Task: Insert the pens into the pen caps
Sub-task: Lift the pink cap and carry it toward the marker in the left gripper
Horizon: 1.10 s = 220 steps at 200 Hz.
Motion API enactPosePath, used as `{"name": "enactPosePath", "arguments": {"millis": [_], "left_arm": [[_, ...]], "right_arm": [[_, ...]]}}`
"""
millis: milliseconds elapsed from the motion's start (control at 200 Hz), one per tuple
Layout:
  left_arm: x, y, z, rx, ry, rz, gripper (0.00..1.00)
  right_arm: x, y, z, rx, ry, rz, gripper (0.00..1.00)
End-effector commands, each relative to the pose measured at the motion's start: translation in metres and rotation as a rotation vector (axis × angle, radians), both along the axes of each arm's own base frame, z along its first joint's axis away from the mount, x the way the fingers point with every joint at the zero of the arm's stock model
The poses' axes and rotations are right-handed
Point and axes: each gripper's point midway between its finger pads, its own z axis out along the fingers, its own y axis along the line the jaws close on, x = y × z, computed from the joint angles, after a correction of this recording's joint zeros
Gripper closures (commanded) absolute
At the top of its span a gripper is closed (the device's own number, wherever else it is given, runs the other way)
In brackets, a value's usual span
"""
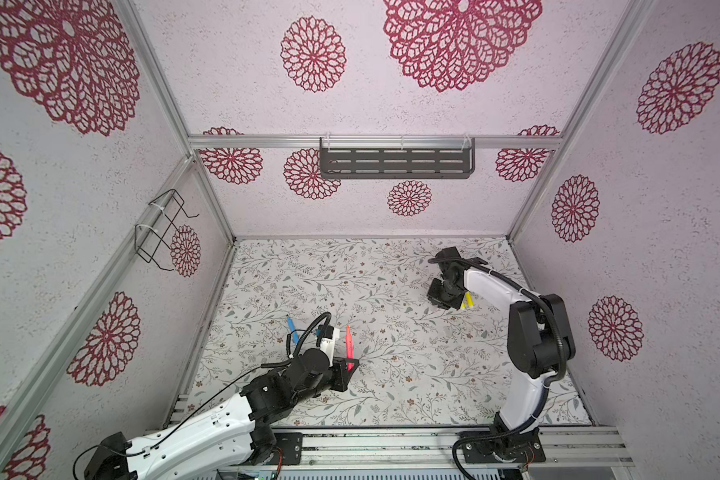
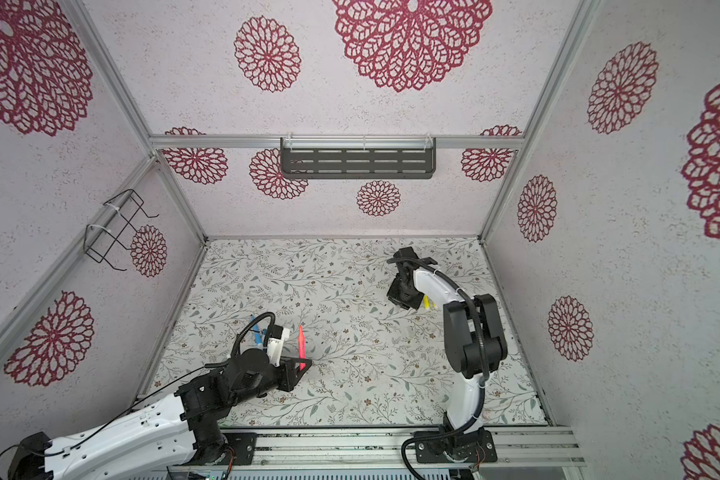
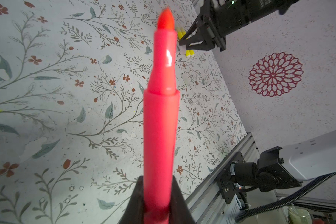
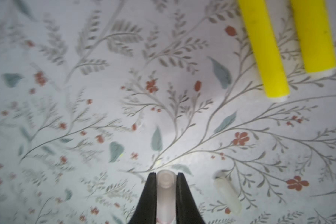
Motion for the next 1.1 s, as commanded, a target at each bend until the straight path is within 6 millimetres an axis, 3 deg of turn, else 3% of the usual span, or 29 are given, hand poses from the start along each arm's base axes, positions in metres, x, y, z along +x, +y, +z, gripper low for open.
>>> {"name": "enactPosePath", "arguments": {"millis": [0,165,330,526,776,1096], "left_arm": [[-0.001,-0.015,0.013,-0.058,-0.027,-0.042,1.00],[-0.004,-0.031,0.019,-0.105,-0.033,-0.099,1.00],[-0.010,-0.050,0.030,-0.159,-0.056,-0.177,1.00],[-0.023,-0.070,0.055,-0.228,-0.140,-0.282,1.00],[-0.038,-0.080,0.085,-0.278,-0.223,-0.373,1.00],[-0.042,-0.069,0.115,-0.327,-0.318,-0.377,1.00]], "right_arm": [[0.005,0.047,0.071,0.158,-0.183,0.167,0.92],[-0.004,0.082,0.136,0.195,-0.347,0.280,0.92],[-0.026,0.120,0.203,0.249,-0.529,0.424,0.92],[-0.057,0.147,0.256,0.341,-0.682,0.546,0.91],[-0.109,0.170,0.299,0.463,-0.845,0.704,0.91],[-0.153,0.170,0.311,0.560,-0.932,0.765,0.91]]}}
